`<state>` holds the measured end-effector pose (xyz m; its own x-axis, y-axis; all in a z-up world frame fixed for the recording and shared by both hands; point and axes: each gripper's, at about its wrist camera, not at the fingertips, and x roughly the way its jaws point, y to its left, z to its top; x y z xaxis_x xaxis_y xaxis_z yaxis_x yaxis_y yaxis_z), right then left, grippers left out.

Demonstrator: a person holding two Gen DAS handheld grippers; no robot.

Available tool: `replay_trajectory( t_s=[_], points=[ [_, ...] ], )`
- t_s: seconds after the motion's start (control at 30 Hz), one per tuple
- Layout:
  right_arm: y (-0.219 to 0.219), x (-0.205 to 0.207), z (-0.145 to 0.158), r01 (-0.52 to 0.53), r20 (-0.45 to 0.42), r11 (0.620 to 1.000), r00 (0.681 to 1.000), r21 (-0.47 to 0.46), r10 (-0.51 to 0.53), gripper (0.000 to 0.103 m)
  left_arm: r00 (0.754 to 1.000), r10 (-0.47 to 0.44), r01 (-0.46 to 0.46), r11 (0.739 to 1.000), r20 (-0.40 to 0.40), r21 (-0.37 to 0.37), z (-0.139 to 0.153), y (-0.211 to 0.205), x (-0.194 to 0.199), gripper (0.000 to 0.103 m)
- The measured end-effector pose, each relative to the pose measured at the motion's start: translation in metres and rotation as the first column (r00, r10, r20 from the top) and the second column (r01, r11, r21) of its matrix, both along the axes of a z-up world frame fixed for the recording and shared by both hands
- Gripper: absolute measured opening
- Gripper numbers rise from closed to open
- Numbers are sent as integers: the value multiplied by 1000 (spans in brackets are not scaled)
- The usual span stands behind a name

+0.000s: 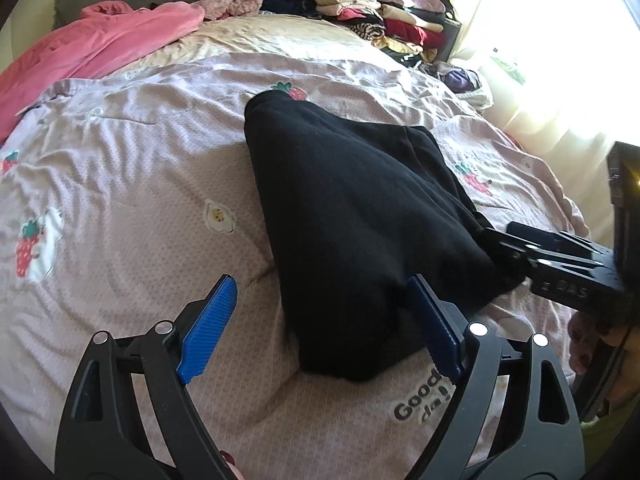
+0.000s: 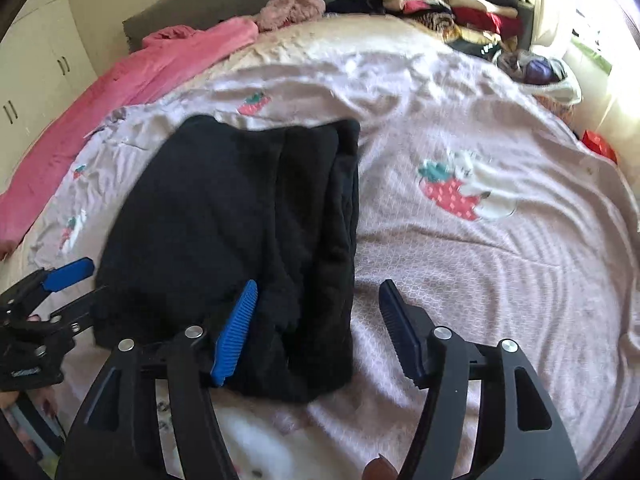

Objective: Fold small clothes

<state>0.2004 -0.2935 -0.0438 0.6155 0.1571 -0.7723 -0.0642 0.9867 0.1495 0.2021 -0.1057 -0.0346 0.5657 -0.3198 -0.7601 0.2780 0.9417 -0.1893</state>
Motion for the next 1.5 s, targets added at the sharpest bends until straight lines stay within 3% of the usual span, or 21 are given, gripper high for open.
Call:
replay_trajectory(
  t_s=[0.1,0.23,0.37,0.6,1.03,1.33,1.5],
  points=[
    [2,-25,18,-8,47,1000,999,18,7,89,1000,8,-8,1000,20,-15,8,5,-13,81],
    [5,-61,41,-24,124,999,992,34,20,97,998,18,-17,1000,65,-22,21,10,-34,93],
    [10,-97,62,-36,200,998,979,52,25,98,995,24,-22,1000,101,-17,33,15,-59,93],
    [24,-152,80,-20,324,1000,946,3,18,98,990,26,-24,1000,136,-15,40,26,-102,93],
    [44,-217,58,-34,349,999,936,-20,39,98,990,55,-53,998,132,-19,27,52,-162,93],
    [64,-216,8,-12,256,995,966,-99,37,98,991,60,-63,998,120,19,4,56,-172,93],
    [68,-214,5,-21,252,994,967,-109,49,98,991,65,-69,997,115,24,3,57,-172,93]
  ],
)
